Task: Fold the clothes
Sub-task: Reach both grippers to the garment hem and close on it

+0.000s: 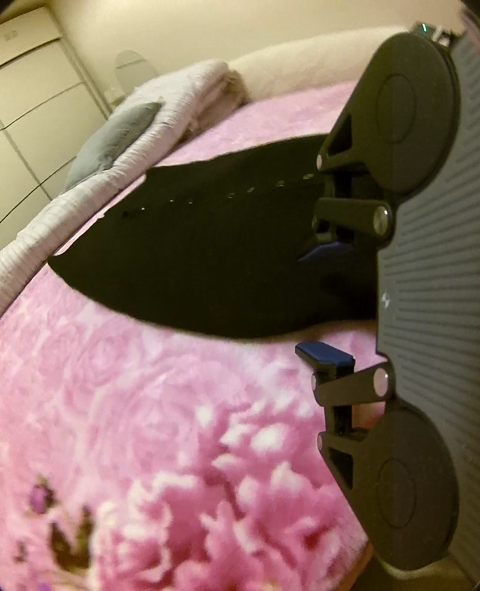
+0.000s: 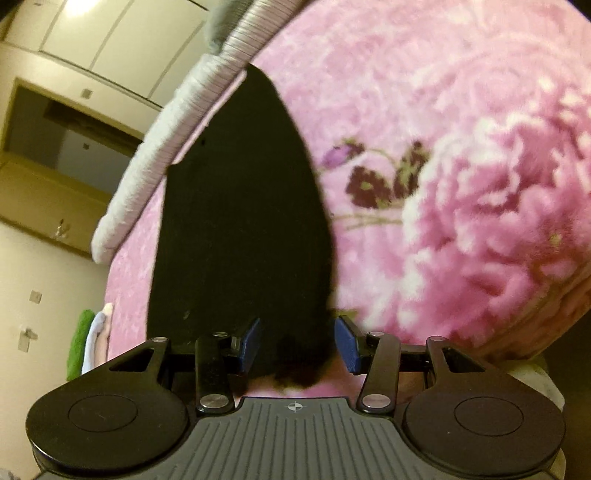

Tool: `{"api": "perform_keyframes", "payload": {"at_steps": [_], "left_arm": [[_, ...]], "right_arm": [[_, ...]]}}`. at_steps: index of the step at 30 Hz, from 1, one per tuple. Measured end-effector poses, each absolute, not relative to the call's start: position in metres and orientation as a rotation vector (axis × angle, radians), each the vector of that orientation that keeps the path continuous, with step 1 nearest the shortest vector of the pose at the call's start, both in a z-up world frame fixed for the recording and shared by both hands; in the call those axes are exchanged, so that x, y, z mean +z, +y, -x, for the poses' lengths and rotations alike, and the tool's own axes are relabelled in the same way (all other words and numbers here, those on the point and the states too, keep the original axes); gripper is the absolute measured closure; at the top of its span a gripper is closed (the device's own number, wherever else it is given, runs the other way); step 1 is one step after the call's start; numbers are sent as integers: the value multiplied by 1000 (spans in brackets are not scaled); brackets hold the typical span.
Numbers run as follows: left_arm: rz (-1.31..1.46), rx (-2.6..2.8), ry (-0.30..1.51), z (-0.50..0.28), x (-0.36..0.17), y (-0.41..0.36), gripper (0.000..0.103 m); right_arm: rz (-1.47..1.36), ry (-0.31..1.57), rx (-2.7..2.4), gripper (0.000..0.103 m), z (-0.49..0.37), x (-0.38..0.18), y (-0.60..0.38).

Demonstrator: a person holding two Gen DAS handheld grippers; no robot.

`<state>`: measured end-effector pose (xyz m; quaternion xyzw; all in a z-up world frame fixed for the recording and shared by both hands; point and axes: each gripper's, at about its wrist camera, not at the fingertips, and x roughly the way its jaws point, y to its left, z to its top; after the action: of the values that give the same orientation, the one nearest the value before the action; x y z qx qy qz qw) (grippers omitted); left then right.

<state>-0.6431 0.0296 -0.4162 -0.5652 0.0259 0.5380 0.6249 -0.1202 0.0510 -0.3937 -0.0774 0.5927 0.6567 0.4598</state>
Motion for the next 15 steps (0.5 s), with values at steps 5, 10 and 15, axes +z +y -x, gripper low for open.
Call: {"api": "perform_keyframes", "payload": {"at_steps": [5,10,15], "left_arm": [[1308,1107,-13,655,-431,45,60],[1313,977,-64,659,-442,48,63],[1339,925,-96,655,-449,49,66]], "right_arm": [[158,1469,1625,55,123,-406,70],[71,1506,1656,55,120,-418,72],[6,1560,1656,55,115,-423,70]]}}
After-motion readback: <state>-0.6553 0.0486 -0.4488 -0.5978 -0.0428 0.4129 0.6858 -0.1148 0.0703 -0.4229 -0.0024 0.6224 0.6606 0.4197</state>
